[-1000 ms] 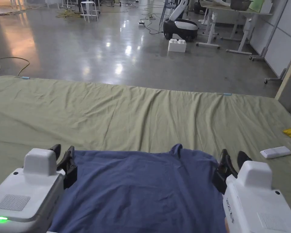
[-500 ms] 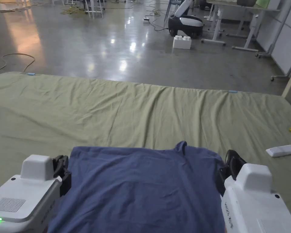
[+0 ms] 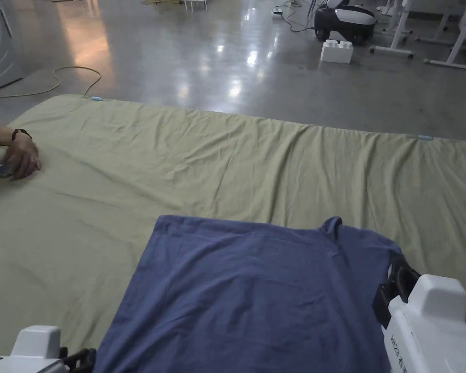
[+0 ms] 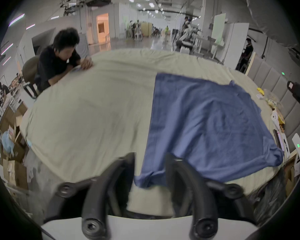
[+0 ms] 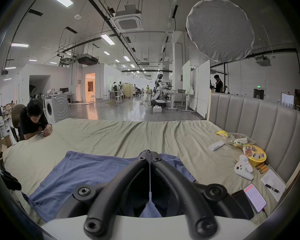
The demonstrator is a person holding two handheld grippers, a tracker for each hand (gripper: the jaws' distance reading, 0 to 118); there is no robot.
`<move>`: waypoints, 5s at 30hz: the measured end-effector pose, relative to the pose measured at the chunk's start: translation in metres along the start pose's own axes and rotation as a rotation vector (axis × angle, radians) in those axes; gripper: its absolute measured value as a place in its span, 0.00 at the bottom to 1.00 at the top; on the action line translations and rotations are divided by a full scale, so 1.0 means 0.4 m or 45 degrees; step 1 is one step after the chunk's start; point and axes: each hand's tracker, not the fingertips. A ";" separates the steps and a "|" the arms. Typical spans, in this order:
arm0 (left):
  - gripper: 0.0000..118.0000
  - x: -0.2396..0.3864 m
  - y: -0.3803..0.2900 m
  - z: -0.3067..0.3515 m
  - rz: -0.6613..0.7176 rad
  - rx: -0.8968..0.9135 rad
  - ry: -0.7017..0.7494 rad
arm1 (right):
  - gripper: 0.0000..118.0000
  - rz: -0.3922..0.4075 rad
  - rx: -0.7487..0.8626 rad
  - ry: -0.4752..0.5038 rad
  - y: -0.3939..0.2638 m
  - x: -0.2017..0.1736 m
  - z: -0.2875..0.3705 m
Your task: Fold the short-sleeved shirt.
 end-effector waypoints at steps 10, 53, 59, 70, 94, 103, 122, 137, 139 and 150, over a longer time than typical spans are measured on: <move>0.54 0.023 -0.008 -0.149 -0.008 -0.161 0.105 | 0.01 0.031 -0.048 0.023 -0.017 -0.014 -0.008; 0.06 0.020 -0.009 -0.095 -0.061 -0.084 -0.023 | 0.50 0.031 -1.187 -0.014 -0.415 0.289 0.111; 0.06 0.020 -0.010 -0.094 -0.054 -0.086 -0.024 | 0.06 0.007 -1.158 0.040 -0.381 0.283 0.095; 0.06 0.028 -0.037 -0.084 -0.012 -0.040 -0.052 | 0.05 0.205 -1.131 -0.009 -0.282 0.264 0.121; 0.06 0.146 0.373 -0.289 -0.057 0.061 0.019 | 0.05 0.097 -0.916 0.000 -0.150 0.266 -0.376; 0.06 0.134 0.445 -0.437 -0.035 -0.016 0.028 | 0.07 0.068 -0.986 0.006 -0.220 0.268 -0.478; 0.66 0.237 0.370 -0.112 -0.109 0.523 -0.163 | 0.73 0.045 -0.125 -0.027 0.021 0.111 -0.181; 0.05 0.353 0.253 0.123 -0.175 0.936 -0.029 | 0.04 0.011 0.242 -0.110 0.079 0.018 0.019; 0.05 0.339 0.241 0.119 -0.159 0.922 -0.026 | 0.02 0.020 0.245 -0.112 0.070 0.023 0.025; 0.05 0.117 0.247 -0.096 0.015 0.286 -0.092 | 0.02 0.018 0.113 -0.086 0.018 0.043 0.003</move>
